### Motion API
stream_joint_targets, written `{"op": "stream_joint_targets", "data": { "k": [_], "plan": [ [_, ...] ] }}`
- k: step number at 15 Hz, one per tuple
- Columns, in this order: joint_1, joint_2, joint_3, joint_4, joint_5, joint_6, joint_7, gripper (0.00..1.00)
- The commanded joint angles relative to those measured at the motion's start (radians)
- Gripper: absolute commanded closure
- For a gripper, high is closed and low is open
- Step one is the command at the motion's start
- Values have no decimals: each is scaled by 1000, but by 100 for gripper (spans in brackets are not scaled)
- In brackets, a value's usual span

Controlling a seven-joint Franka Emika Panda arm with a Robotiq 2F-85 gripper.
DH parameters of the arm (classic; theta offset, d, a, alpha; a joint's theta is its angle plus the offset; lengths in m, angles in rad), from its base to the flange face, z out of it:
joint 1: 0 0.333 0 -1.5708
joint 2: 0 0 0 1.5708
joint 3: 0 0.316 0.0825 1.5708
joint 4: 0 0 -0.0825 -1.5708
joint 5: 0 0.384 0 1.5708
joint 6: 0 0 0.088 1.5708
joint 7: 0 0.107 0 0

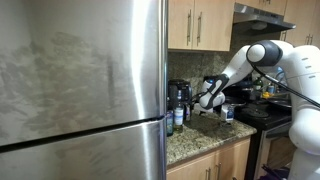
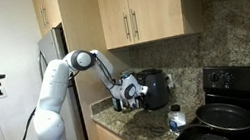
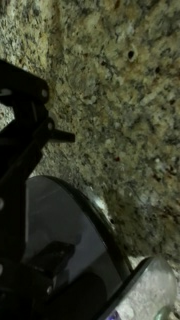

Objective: Close the air fryer

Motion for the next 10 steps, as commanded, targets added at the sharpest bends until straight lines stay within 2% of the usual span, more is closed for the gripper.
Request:
{"op": "stream_joint_targets", "data": {
  "k": [1,2,4,5,7,9,10],
  "plan": [
    [135,-56,-165,31,-78,-133,74,0],
    [192,-101,-244,15,-141,-221,104,0],
    [222,-190,-297,-13,-223,-368,116,0],
    [219,-259,-302,-42,-236,-449,99,0],
    [174,-380,-262,-59,-301,-618,72,0],
    [109,-503,-201,-100,-271,-720,-68,0],
    [90,-375,-180,-16,-279,-659,30,0]
  ]
}}
